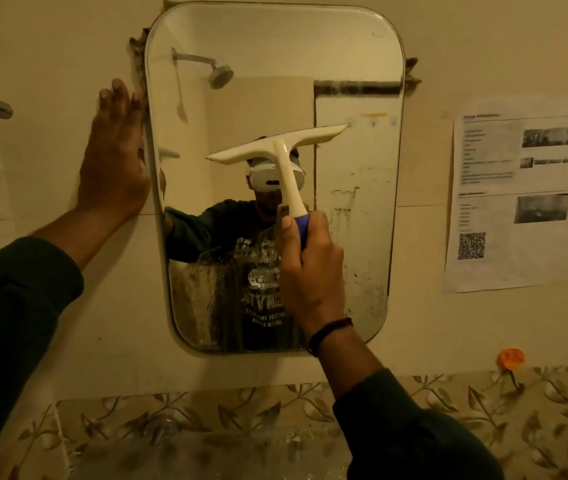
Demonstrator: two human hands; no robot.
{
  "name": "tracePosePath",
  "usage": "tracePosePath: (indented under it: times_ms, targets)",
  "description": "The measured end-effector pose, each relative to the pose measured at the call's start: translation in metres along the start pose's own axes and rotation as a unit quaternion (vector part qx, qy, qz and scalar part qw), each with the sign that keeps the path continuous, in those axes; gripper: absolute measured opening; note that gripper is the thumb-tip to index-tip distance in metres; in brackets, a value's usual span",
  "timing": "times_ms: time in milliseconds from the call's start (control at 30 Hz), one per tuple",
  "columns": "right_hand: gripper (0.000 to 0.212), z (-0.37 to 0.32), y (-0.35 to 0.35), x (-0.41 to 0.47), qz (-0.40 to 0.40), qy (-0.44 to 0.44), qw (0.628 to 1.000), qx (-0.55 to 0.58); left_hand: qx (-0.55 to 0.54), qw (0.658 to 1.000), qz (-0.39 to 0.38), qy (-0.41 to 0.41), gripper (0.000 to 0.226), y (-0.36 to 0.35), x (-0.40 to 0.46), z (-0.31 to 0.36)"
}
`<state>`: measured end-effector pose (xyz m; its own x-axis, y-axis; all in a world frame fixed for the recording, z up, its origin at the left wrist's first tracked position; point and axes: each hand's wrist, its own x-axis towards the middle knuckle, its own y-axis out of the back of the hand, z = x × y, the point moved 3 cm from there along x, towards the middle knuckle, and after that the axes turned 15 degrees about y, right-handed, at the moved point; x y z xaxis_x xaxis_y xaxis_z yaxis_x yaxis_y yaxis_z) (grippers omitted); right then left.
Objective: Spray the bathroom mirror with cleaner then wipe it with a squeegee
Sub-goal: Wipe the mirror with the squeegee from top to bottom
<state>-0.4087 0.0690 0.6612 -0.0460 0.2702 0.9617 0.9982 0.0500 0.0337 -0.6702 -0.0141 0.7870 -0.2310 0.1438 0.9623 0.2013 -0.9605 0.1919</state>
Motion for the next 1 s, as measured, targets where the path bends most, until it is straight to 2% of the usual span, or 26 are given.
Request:
tracePosePath:
  times_ms: [167, 200, 267, 367, 467, 567, 733, 900, 1000]
  targets:
    - [0.030, 0.014, 0.006, -0.050, 0.012, -0.017, 0.999, 0.026, -0.004, 1.000, 0.004, 0.000, 0.062, 0.000, 0.000, -0.001]
    - [0.030, 0.017, 0.007, -0.068, 0.007, -0.024, 0.999, 0.022, -0.003, 1.000, 0.005, 0.001, 0.062, 0.000, -0.001, -0.001]
    - [0.017, 0.019, 0.009, -0.101, -0.003, -0.034, 0.999, 0.006, -0.001, 1.000, 0.002, 0.003, 0.061, 0.000, -0.001, 0.001]
    - [0.020, 0.017, 0.012, -0.123, -0.014, -0.046, 0.999, -0.021, 0.000, 1.000, 0.001, 0.005, 0.060, 0.001, -0.002, 0.002]
    - [0.016, 0.009, 0.016, -0.105, -0.004, -0.045, 0.999, 0.013, 0.001, 1.000, -0.001, 0.008, 0.059, 0.001, -0.002, 0.003]
    - [0.028, 0.001, 0.021, -0.056, 0.029, -0.019, 0.999, 0.037, -0.003, 1.000, -0.005, 0.009, 0.060, 0.003, -0.002, 0.003]
    - [0.017, 0.000, 0.028, 0.014, 0.043, 0.009, 0.999, 0.019, -0.002, 1.000, -0.006, 0.009, 0.061, 0.002, -0.001, 0.002]
    - [0.017, 0.021, 0.027, -0.033, 0.051, -0.014, 0.998, 0.030, 0.004, 1.000, -0.005, 0.015, 0.063, 0.002, -0.002, 0.003]
    - [0.033, 0.031, 0.026, -0.081, 0.044, -0.040, 0.998, 0.029, 0.005, 1.000, -0.003, 0.010, 0.062, 0.003, -0.003, 0.004]
